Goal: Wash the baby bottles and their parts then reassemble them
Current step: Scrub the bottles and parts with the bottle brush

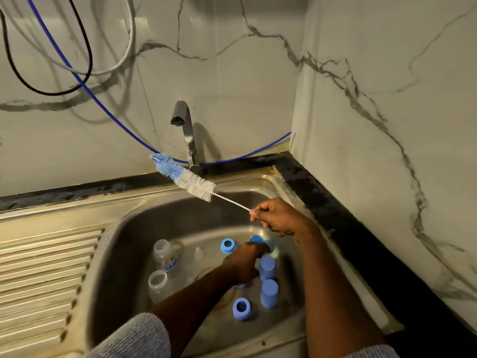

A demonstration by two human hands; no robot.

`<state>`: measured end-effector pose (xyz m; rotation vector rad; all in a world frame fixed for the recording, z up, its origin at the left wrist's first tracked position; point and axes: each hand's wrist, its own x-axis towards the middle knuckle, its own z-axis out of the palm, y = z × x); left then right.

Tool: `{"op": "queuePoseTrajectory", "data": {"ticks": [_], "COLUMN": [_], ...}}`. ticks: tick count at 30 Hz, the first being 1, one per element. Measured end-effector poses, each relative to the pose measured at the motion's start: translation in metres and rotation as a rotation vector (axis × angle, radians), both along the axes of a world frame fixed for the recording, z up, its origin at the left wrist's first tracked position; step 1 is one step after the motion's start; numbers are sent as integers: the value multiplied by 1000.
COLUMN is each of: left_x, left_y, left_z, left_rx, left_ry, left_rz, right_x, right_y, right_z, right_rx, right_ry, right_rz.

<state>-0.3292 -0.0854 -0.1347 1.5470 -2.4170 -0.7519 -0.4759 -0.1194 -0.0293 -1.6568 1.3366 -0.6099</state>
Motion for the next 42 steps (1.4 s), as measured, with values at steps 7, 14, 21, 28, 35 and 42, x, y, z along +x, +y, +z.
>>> {"op": "queuePoseTrajectory", "data": {"ticks": [7,14,21,28,35,42], "left_x": [61,151,180,174,180,210], "left_y": [13,71,118,134,129,112], "left_z": [43,91,104,87,110,134], "left_rx": [-107,-95,-10,52,6,-249], "left_ry": [53,-164,-437,-614,-254,687], "left_rz": [196,324,156,40,91,456], "right_x": [12,32,36,37,37,39], "right_y": [-1,4,19,33,33,28], "right_z": [-5,-9,-5,-5,-3,-4], "right_rx": [32,31,-17,-43,-21,-29], "right_ry": [76,159,185,223,190,132], "right_rz": [52,139,157,189,170,119]}}
